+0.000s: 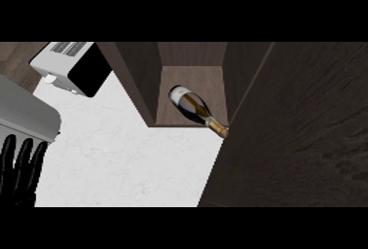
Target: Pick up the wine, place it into the cabinet and close the cabinet
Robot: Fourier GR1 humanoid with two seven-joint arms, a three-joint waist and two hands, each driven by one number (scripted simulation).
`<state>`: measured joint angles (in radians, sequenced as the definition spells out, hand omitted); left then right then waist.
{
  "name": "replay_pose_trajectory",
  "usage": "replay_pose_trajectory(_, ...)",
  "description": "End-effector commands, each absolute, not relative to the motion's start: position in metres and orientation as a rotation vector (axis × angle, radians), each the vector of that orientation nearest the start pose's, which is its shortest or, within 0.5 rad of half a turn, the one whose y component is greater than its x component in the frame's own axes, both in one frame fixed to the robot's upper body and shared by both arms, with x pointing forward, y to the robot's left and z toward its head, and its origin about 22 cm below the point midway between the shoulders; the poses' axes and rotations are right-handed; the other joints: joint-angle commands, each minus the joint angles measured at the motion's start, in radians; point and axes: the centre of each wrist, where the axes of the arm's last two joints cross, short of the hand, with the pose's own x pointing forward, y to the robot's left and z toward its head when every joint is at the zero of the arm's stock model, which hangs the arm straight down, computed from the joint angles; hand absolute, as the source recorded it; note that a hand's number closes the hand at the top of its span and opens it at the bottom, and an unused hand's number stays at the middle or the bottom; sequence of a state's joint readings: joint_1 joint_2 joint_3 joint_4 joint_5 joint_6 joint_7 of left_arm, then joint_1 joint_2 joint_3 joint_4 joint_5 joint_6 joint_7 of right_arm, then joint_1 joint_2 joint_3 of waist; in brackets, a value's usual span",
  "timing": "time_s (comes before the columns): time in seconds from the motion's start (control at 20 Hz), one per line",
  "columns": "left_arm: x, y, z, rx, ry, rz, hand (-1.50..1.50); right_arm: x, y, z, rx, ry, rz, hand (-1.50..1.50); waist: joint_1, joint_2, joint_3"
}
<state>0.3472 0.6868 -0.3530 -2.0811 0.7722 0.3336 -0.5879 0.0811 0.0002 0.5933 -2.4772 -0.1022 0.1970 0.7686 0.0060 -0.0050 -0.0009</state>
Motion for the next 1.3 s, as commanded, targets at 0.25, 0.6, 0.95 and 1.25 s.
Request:
replay_pose_trajectory(0.25, 0.140, 0.310, 0.083, -0.178, -1.957, 0.179, -1.50, 0.087, -0.106, 0.192, 0.717, -1.636, 0.649, 1.50, 0.002, -0.004, -0.001)
replay_pose_trajectory(0.6, 0.148, 0.327, 0.089, -0.186, -1.951, 0.161, -1.50, 0.082, -0.076, 0.183, 0.729, -1.641, 0.628, 1.50, 0.003, -0.006, -0.002)
replay_pose_trajectory(0.95, 0.155, 0.344, 0.089, -0.222, -1.937, 0.161, -1.50, 0.093, -0.065, 0.191, 0.643, -1.741, 0.640, 1.50, 0.010, -0.003, -0.003)
replay_pose_trajectory(1.25, 0.161, 0.322, 0.090, -0.285, -1.935, 0.163, -1.50, 0.119, -0.050, 0.200, 0.560, -1.759, 0.616, 1.50, 0.022, 0.004, -0.004)
